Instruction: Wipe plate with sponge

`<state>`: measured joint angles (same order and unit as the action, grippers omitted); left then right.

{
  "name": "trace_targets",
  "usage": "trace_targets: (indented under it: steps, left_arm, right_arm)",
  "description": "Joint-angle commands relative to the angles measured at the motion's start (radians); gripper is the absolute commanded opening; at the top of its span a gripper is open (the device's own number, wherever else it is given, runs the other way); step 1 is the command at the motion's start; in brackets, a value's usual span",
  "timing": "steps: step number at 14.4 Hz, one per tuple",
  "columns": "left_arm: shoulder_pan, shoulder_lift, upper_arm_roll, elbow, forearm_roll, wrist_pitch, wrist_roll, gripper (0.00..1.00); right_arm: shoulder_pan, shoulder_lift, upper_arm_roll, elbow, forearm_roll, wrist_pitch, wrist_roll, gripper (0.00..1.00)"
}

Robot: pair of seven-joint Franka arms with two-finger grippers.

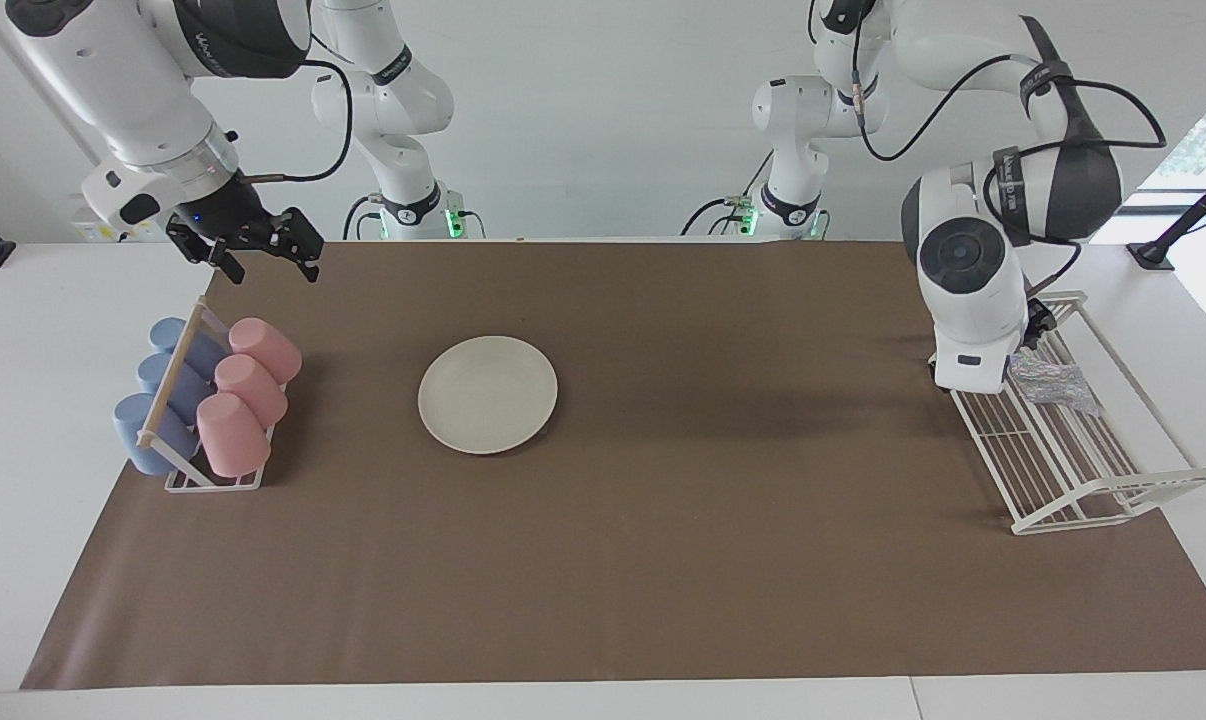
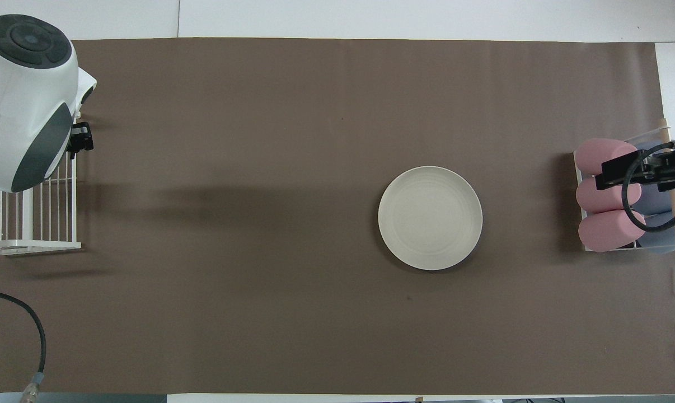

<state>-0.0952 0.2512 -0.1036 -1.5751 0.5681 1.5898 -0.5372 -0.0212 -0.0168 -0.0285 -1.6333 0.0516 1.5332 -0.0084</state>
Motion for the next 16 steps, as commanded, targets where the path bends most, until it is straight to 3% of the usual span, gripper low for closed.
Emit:
trace_targets:
  steps: [1, 4, 6, 11, 16]
  left_arm:
    - [0.009, -0.047, -0.002, 0.003, -0.126, 0.013, 0.017, 1.0]
    - [0.07, -0.148, 0.009, 0.003, -0.383, 0.015, 0.089, 1.0]
    - [0.103, -0.202, 0.01, -0.002, -0.494, -0.002, 0.143, 1.0]
    - [0.103, -0.289, 0.012, -0.023, -0.591, -0.119, 0.311, 1.0]
    - [0.062, -0.337, 0.01, -0.132, -0.591, -0.007, 0.336, 1.0]
  right_arm:
    - [-0.006, 0.001, 0.007, 0.003, -0.015, 0.004, -0.018, 1.0]
    - [-0.006, 0.001, 0.009, 0.003, -0.013, 0.005, -0.013, 1.0]
    - [-0.006, 0.001, 0.009, 0.003, -0.015, 0.005, -0.012, 1.0]
    - [-0.006, 0.001, 0.009, 0.001, -0.013, 0.005, -0.012, 1.0]
    - [-0.006, 0.001, 0.009, 0.001, -0.013, 0.005, -0.01, 1.0]
